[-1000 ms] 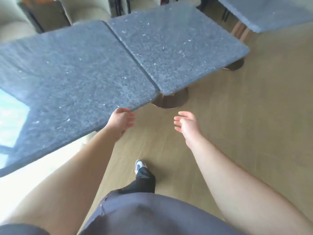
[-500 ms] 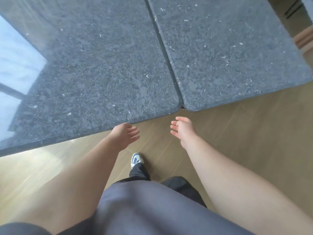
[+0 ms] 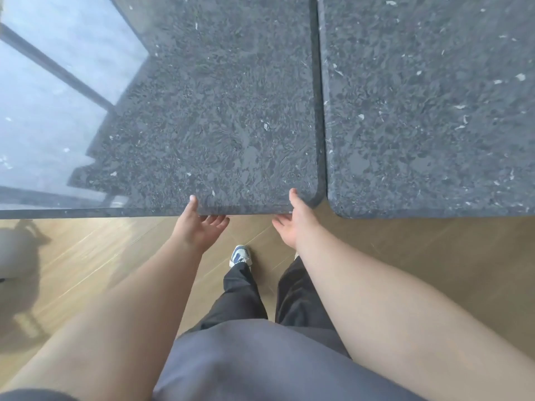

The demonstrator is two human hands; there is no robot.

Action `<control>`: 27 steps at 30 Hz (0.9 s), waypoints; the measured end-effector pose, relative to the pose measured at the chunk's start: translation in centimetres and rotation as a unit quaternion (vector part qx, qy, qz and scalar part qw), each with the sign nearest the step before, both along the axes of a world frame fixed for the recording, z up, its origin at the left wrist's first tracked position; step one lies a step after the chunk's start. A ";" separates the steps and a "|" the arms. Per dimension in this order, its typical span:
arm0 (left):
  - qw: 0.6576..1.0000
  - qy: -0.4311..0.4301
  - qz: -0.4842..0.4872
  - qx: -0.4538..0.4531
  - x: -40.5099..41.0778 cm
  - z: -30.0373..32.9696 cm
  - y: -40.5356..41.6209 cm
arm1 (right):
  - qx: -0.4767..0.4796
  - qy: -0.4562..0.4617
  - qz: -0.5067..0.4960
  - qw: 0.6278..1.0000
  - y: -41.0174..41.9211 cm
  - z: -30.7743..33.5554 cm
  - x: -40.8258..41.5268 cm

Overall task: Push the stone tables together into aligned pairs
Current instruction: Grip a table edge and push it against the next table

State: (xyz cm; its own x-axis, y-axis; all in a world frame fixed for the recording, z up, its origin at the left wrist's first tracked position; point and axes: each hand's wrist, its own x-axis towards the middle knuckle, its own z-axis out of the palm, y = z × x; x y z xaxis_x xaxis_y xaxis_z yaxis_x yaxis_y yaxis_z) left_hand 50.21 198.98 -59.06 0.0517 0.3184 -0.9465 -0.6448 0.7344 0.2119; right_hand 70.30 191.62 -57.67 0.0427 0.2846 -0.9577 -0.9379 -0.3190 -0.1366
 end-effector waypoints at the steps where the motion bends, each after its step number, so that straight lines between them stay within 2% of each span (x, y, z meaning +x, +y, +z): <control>1: 1.000 0.017 -0.002 -0.003 0.1 -0.1 0.2 | -0.007 0.003 0.008 1.000 0.5 -0.2 0.3; 3: 0.999 0.050 0.006 -0.014 -0.1 0.0 0.6 | -0.015 0.005 0.016 1.000 1.0 -0.8 0.7; 10: 0.997 0.075 0.010 -0.005 -2.8 -0.4 2.6 | -0.018 -0.018 -0.023 0.999 1.2 -1.9 0.2; 18: 0.999 -0.020 0.026 0.005 -6.4 -3.4 3.5 | -0.011 -0.092 -0.159 0.983 1.7 -2.9 -2.7; 23: 0.994 -0.067 0.069 0.043 -7.0 -3.2 3.9 | 0.042 -0.078 -0.157 0.984 1.5 -4.1 -2.5; 27: 0.994 -0.053 0.080 0.043 -6.5 -2.8 4.0 | 0.060 -0.081 -0.156 0.983 1.4 -4.0 -2.4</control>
State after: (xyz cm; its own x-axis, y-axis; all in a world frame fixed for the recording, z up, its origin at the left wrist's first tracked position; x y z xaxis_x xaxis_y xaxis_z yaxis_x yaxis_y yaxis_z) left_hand 43.75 202.97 -61.84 0.0911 0.4107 -0.9072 -0.7742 0.6022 0.1949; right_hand 67.95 192.98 -61.71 0.2943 0.3445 -0.8915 -0.9504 0.0075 -0.3109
